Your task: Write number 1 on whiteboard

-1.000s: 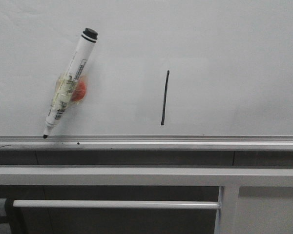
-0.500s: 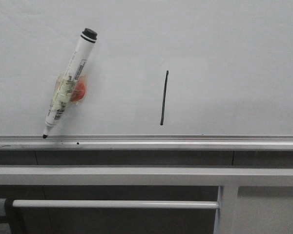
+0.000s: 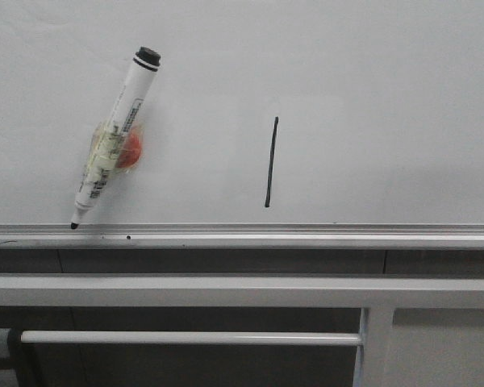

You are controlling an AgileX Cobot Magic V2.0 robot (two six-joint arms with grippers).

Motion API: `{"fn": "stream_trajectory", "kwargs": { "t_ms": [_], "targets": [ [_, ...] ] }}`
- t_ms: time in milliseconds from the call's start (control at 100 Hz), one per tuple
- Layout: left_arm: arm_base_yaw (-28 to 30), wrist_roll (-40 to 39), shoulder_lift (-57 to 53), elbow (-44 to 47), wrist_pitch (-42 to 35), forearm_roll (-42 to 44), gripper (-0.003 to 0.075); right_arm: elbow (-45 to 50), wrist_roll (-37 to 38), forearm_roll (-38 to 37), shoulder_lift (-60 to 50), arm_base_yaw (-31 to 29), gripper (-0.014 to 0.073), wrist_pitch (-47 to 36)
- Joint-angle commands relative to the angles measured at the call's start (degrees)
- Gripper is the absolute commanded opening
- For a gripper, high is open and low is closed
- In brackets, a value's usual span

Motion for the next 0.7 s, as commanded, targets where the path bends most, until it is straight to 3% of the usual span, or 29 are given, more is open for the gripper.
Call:
{"fn": "stream_trajectory", "kwargs": {
  "t_ms": [0, 180, 400, 580, 690],
  "targets": [
    [-0.1, -0.1, -1.2, 0.3, -3.3, -0.6, -0.0020, 1.4, -0.8, -0.9, -1.0, -2.2, -0.0064, -0.3],
    [-0.1, -0.1, -1.2, 0.3, -3.3, -0.6, -0.0020, 1.4, -0.8, 1.4, -1.0, -7.5, -0.0064, -0.4],
    [-0.1, -0.1, -1.2, 0.3, -3.3, -0.6, -0.0020, 1.4, -0.8, 1.8, -1.0, -7.8, -0.0064, -0.4],
    [-0.1, -0.1, -1.2, 0.3, -3.3, -0.6, -0.0020, 1.4, -0.8, 11.3, -1.0, -7.8, -0.0064, -0.8],
    [-0.1, -0.1, -1.2, 0.3, -3.3, -0.6, -0.0020, 1.4, -0.8, 11.4, -1.0, -7.8, -0.0064, -0.8]
  ]
}}
